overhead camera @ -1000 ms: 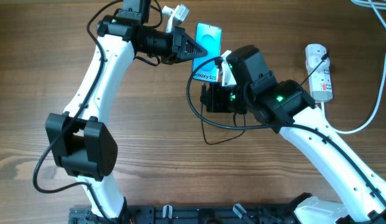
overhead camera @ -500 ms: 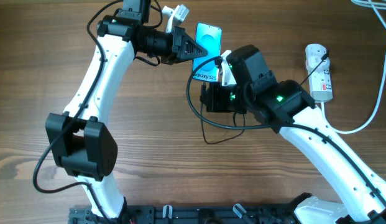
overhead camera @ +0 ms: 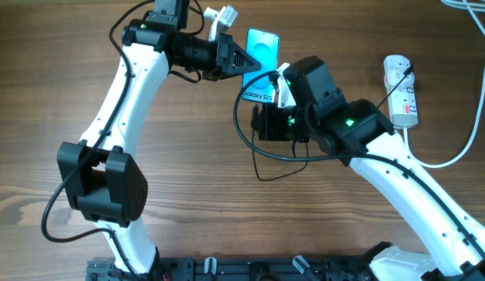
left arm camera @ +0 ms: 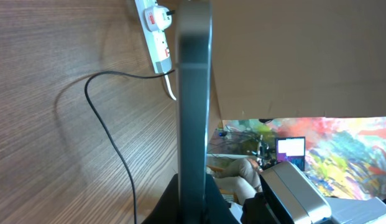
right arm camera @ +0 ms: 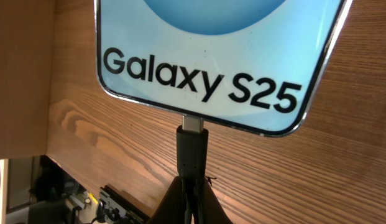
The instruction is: Plug charger to phone and switch on socket
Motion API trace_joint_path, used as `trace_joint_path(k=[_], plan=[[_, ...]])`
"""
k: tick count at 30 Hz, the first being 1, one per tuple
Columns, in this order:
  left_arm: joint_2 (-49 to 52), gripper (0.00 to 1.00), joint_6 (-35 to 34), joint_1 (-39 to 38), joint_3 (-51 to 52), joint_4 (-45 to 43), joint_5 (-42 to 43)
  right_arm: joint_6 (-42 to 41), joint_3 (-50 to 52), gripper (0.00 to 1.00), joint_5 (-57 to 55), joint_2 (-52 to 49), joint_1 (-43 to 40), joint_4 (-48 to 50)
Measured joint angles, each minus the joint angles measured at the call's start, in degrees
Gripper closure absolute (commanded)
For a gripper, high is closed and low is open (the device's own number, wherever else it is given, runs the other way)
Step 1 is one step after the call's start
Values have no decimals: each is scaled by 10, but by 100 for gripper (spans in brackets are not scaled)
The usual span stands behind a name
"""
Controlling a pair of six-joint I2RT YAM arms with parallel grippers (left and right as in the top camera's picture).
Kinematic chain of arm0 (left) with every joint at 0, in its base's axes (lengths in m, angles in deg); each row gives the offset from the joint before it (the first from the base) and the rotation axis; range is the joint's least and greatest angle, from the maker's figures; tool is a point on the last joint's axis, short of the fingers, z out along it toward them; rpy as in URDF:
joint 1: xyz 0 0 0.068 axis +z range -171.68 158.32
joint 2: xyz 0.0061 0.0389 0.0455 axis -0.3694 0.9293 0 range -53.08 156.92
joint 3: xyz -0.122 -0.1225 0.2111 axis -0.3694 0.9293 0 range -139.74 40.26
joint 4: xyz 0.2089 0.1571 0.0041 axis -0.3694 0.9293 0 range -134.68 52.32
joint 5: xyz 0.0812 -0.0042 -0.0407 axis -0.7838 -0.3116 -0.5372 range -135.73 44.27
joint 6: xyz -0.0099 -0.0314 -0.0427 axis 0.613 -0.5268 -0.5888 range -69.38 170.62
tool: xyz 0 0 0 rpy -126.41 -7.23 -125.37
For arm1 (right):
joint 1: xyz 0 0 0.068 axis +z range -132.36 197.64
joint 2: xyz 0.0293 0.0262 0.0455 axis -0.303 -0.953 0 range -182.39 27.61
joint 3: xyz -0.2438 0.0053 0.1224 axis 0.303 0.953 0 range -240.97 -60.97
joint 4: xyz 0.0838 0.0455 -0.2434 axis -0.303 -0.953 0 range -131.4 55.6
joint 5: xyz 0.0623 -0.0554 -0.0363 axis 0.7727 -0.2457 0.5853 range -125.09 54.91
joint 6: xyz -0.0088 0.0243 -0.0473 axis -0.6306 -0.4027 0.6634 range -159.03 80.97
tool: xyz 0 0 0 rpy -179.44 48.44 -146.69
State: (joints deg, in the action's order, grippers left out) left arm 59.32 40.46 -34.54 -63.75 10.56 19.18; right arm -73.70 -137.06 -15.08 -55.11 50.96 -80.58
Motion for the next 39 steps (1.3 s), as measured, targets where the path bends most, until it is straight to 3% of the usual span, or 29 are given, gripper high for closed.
trace_joint_path(k=[39], plan=[[0, 96, 20, 0, 0, 12, -1, -7, 0, 96, 0, -3, 0, 0]])
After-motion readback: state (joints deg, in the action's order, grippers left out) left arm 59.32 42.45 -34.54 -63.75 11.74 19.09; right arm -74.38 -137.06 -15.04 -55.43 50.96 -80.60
